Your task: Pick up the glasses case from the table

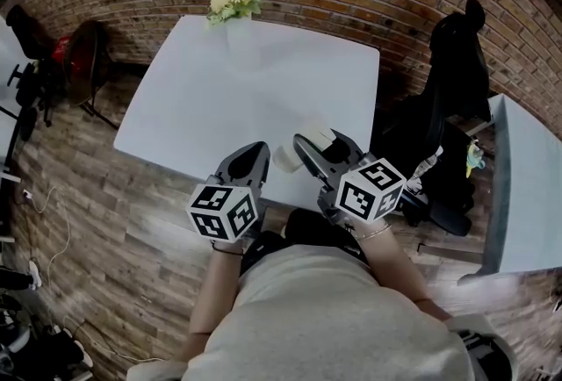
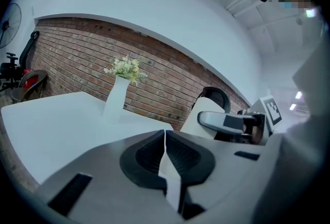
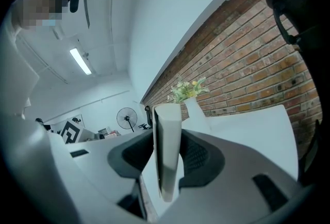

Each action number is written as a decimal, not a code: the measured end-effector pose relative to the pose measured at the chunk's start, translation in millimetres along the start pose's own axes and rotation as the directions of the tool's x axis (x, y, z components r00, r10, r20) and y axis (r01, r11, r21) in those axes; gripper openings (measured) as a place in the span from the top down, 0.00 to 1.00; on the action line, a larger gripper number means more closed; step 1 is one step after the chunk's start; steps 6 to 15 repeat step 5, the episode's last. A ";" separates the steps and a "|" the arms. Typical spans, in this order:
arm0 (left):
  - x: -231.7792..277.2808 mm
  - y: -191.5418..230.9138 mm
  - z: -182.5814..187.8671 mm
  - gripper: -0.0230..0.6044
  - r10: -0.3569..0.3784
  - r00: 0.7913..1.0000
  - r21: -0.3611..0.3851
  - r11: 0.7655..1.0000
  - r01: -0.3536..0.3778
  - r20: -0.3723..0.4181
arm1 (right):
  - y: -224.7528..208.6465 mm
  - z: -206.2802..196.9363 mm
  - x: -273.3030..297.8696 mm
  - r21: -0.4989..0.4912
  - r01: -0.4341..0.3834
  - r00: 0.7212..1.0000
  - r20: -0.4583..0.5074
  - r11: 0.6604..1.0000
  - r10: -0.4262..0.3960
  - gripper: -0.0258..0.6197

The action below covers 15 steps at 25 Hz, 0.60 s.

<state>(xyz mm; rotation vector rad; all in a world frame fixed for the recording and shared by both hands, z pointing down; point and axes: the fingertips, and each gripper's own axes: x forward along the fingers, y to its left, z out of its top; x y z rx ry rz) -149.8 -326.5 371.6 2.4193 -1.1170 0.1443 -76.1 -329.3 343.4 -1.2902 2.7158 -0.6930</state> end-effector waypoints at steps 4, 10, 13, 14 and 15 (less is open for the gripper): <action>0.0 -4.5 2.5 0.95 -0.003 1.000 -0.001 1.000 0.003 0.004 | -1.9 0.6 -5.8 0.005 0.008 1.000 0.001 1.000 -0.008 0.73; 0.3 -5.9 3.0 0.95 -0.005 1.000 -0.001 1.000 0.005 0.004 | -2.7 0.7 -7.5 0.004 0.012 1.000 0.000 1.000 -0.012 0.73; 0.3 -5.9 3.0 0.95 -0.005 1.000 -0.001 1.000 0.005 0.004 | -2.7 0.7 -7.5 0.004 0.012 1.000 0.000 1.000 -0.012 0.73; 0.3 -5.9 3.0 0.95 -0.005 1.000 -0.001 1.000 0.005 0.004 | -2.7 0.7 -7.5 0.004 0.012 1.000 0.000 1.000 -0.012 0.73; 0.3 -5.9 3.0 0.95 -0.005 1.000 -0.001 1.000 0.005 0.004 | -2.7 0.7 -7.5 0.004 0.012 1.000 0.000 1.000 -0.012 0.73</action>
